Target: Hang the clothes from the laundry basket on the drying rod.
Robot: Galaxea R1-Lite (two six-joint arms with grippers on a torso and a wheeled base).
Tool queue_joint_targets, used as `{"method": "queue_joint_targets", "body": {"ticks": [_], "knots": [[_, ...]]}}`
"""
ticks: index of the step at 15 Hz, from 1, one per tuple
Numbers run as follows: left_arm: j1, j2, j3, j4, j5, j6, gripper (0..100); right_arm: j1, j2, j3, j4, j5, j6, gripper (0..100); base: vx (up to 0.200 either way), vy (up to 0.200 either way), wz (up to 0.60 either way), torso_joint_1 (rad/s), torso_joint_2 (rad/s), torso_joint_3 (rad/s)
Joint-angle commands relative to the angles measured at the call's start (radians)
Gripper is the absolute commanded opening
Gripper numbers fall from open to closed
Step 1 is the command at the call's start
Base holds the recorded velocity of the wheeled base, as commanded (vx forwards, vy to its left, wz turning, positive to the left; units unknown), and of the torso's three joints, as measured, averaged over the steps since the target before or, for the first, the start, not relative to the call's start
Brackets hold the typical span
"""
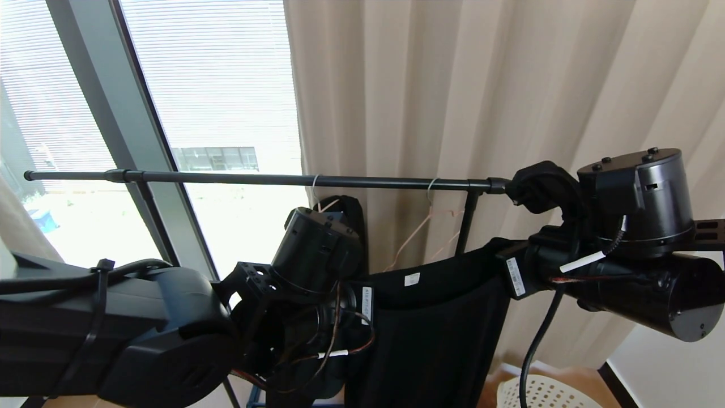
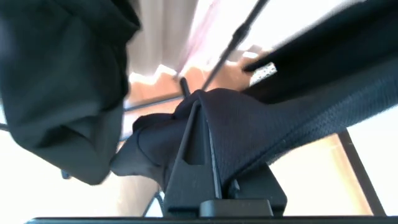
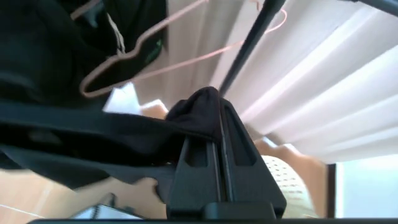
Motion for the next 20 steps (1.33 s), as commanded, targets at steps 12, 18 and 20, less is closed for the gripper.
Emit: {"method": "queue_joint_targets", "body": {"ticks": [12,18,20], "knots": [[0.125,-0.03,-0.037,0.002,-0.289,0.189,0,0.138,0.102,0.078,-0.001,-0.381,-0.1,0,0.0,0.0,0.0,0.0,0.0,0.0],[0.134,-0.03,-0.035,0.0,-0.29,0.205,0,0.134,0.045,0.075,0.013,-0.301,-0.118,0,0.0,0.0,0.0,0.0,0.0,0.0],[0.134,-0.027,-0.031,-0.006,-0.299,0.209,0,0.132,0.002,0.084,0.019,-0.275,-0.155,0,0.0,0.0,0.0,0.0,0.0,0.0]]}}
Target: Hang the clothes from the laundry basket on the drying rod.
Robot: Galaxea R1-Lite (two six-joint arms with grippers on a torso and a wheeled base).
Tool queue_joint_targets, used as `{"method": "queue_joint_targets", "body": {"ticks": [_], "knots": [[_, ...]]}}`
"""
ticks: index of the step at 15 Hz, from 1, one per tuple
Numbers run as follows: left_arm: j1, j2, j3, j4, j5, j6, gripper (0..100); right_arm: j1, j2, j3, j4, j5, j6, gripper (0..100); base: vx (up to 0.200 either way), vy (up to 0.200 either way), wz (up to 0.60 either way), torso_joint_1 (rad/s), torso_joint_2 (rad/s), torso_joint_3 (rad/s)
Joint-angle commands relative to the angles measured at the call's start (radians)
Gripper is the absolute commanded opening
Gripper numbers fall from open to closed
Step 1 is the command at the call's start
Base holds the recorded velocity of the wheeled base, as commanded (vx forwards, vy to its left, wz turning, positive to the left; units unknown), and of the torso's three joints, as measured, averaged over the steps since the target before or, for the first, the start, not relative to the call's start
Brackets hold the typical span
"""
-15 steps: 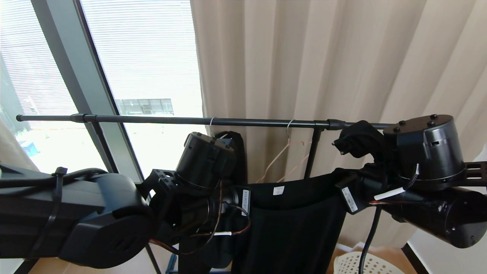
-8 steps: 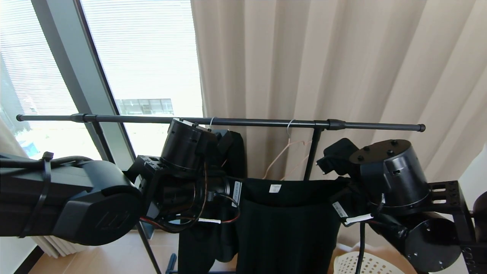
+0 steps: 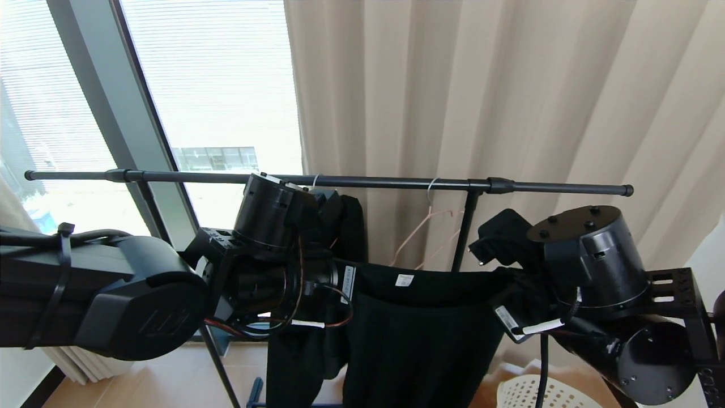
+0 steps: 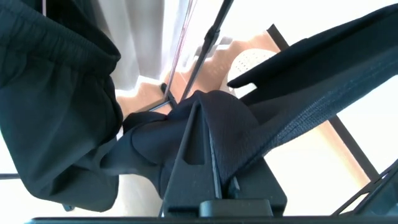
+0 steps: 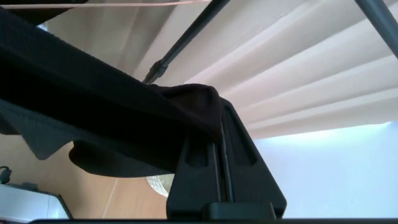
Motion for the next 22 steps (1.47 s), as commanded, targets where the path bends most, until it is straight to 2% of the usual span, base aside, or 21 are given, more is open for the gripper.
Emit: {"method": "queue_joint_targets", "body": {"ticks": [1,3,7,9,13,17,20,21,22], "knots": [[0.001,0.002,-0.003,-0.001,-0.009,0.001,0,-0.001,-0.057,0.014,0.012,0.02,-0.018,0,0.0,0.0,0.0,0.0,0.0,0.0],[0.009,0.002,-0.021,-0.001,-0.042,0.037,0,0.001,-0.118,0.02,0.103,0.069,-0.06,0,0.0,0.0,0.0,0.0,0.0,0.0],[0.017,0.023,-0.095,-0.001,-0.104,0.069,0,0.027,-0.167,0.013,0.196,0.077,-0.065,0,0.0,0.0,0.0,0.0,0.0,0.0],[0.027,0.049,-0.174,0.0,-0.162,0.11,0,0.091,-0.21,-0.009,0.293,0.082,-0.067,0,0.0,0.0,0.0,0.0,0.0,0.0],[0.027,0.121,-0.308,0.0,-0.219,0.162,0,0.22,-0.235,-0.032,0.351,0.102,-0.048,0,0.0,0.0,0.0,0.0,0.0,0.0],[0.026,0.161,-0.412,0.0,-0.325,0.165,0,0.354,-0.158,-0.098,0.35,0.14,0.119,0,0.0,0.0,0.0,0.0,0.0,0.0],[0.024,0.173,-0.424,-0.001,-0.338,0.167,0,0.44,-0.005,-0.213,0.353,0.137,0.369,0,0.0,0.0,0.0,0.0,0.0,0.0],[0.024,0.175,-0.426,-0.001,-0.343,0.167,0,0.446,0.011,-0.228,0.353,0.137,0.395,0,0.0,0.0,0.0,0.0,0.0,0.0],[0.023,0.173,-0.426,-0.001,-0.365,0.167,0,0.46,0.058,-0.276,0.351,0.137,0.473,0,0.0,0.0,0.0,0.0,0.0,0.0]]}}
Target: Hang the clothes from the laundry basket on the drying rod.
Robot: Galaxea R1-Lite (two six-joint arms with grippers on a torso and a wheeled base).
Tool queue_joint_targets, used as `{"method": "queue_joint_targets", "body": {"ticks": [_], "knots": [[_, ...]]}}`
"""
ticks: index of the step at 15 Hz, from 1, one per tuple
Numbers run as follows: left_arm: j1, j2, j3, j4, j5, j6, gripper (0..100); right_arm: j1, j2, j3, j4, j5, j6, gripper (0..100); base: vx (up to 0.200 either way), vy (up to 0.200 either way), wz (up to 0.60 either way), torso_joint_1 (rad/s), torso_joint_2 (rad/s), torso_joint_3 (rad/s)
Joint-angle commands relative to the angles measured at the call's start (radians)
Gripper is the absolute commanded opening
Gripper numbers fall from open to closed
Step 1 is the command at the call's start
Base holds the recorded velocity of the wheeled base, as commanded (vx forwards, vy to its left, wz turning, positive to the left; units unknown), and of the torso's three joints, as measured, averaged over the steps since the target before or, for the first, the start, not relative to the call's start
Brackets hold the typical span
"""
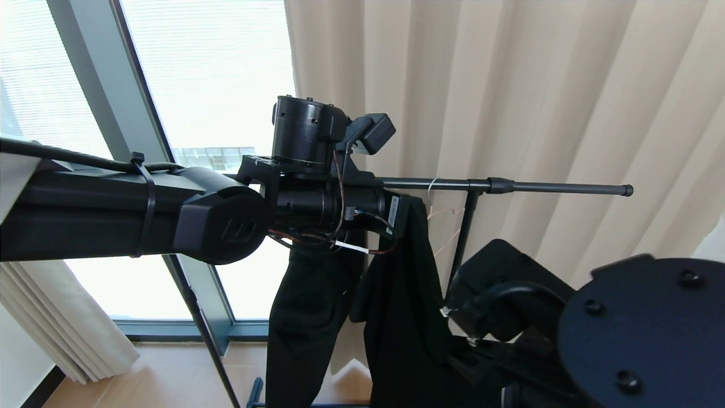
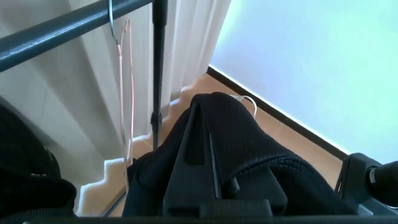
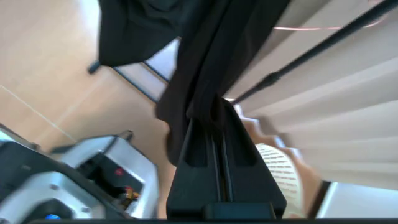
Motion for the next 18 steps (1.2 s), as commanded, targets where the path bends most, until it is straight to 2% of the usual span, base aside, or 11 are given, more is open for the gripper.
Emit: {"method": "queue_joint_targets", "body": {"ticks": [1,3,5,8,11,13,15,16,18], "knots": [[-0.003,0.005,-0.002,-0.001,-0.014,-0.001,0,0.042,0.137,-0.088,-0.005,0.001,0.098,0,0.0,0.0,0.0,0.0,0.0,0.0],[-0.008,0.004,-0.008,-0.001,-0.018,-0.001,0,0.042,0.155,-0.132,-0.007,0.001,0.163,0,0.0,0.0,0.0,0.0,0.0,0.0],[-0.014,0.004,-0.008,-0.002,-0.02,-0.001,0,0.042,0.155,-0.151,-0.01,0.001,0.189,0,0.0,0.0,0.0,0.0,0.0,0.0],[-0.011,0.002,-0.009,-0.001,-0.02,-0.001,0,0.031,0.131,-0.131,0.01,-0.004,0.181,0,0.0,0.0,0.0,0.0,0.0,0.0],[0.031,-0.021,0.014,0.018,0.005,0.001,0,-0.061,0.002,-0.052,0.119,-0.004,0.014,0,0.0,0.0,0.0,0.0,0.0,0.0],[0.054,-0.053,0.014,0.095,0.011,0.022,0,-0.165,-0.032,-0.019,0.117,-0.005,-0.078,0,0.0,0.0,0.0,0.0,0.0,0.0],[0.054,-0.088,0.017,0.18,0.075,0.047,0,-0.29,-0.027,-0.009,0.108,-0.002,-0.141,0,0.0,0.0,0.0,0.0,0.0,0.0],[0.052,-0.105,0.021,0.222,0.112,0.061,0,-0.34,-0.012,-0.014,0.088,-0.001,-0.147,0,0.0,0.0,0.0,0.0,0.0,0.0],[0.043,-0.134,0.037,0.305,0.181,0.081,0,-0.394,0.025,-0.014,0.013,-0.001,-0.164,0,0.0,0.0,0.0,0.0,0.0,0.0]]}}
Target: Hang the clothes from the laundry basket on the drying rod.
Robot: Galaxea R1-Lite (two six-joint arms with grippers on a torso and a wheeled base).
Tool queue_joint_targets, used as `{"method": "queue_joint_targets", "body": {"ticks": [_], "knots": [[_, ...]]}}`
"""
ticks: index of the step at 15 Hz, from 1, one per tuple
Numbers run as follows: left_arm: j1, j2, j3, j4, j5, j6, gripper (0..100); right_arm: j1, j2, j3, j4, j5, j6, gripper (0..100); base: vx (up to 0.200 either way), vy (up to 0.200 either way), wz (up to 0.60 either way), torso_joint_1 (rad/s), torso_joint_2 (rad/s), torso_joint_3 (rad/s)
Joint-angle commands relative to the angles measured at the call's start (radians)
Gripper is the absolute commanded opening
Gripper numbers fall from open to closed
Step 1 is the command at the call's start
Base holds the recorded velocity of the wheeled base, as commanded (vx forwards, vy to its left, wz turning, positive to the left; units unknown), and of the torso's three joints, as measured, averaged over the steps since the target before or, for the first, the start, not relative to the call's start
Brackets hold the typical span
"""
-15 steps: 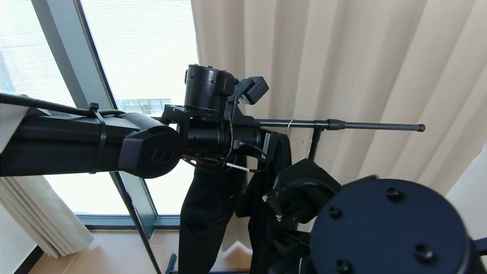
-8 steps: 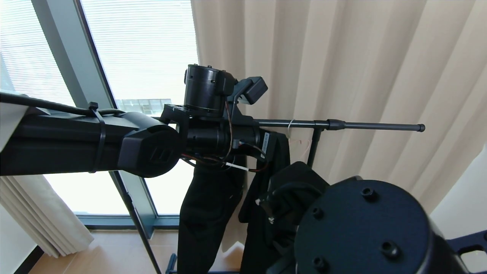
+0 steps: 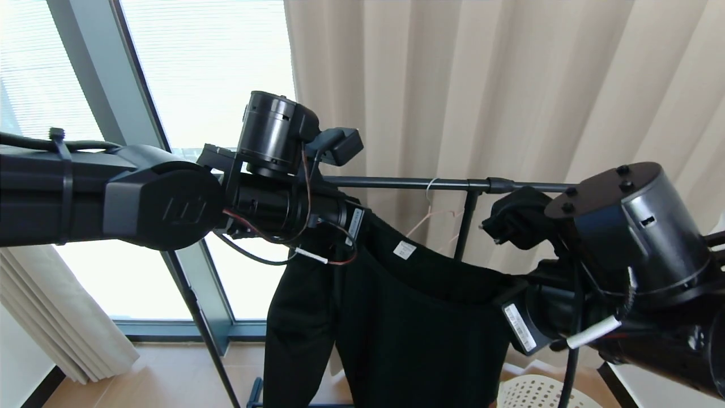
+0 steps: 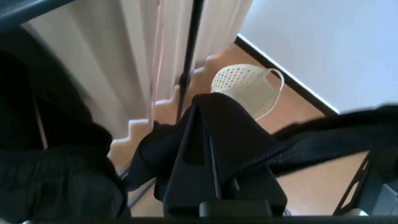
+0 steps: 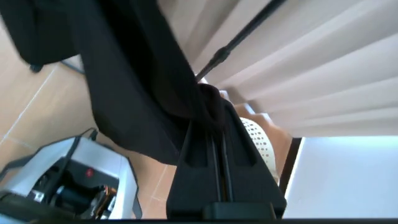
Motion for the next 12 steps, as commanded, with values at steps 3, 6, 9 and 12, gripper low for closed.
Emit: {"method": "queue_joint_targets", "body": {"ticks": [3,6,9,12], "knots": [[-0.051,-0.078,0.065,0.128,0.105,0.008,0,-0.135,0.083,-0.014,-0.145,0.092,-0.071,0,0.0,0.0,0.0,0.0,0.0,0.0],[-0.117,-0.125,0.141,0.178,0.135,0.002,0,-0.17,0.146,-0.023,-0.298,0.159,-0.116,0,0.0,0.0,0.0,0.0,0.0,0.0],[-0.205,-0.144,0.195,0.18,0.167,-0.075,0,-0.18,0.22,-0.034,-0.479,0.197,-0.122,0,0.0,0.0,0.0,0.0,0.0,0.0],[-0.271,-0.139,0.192,0.178,0.172,-0.201,0,-0.18,0.246,-0.046,-0.574,0.224,-0.111,0,0.0,0.0,0.0,0.0,0.0,0.0]]}}
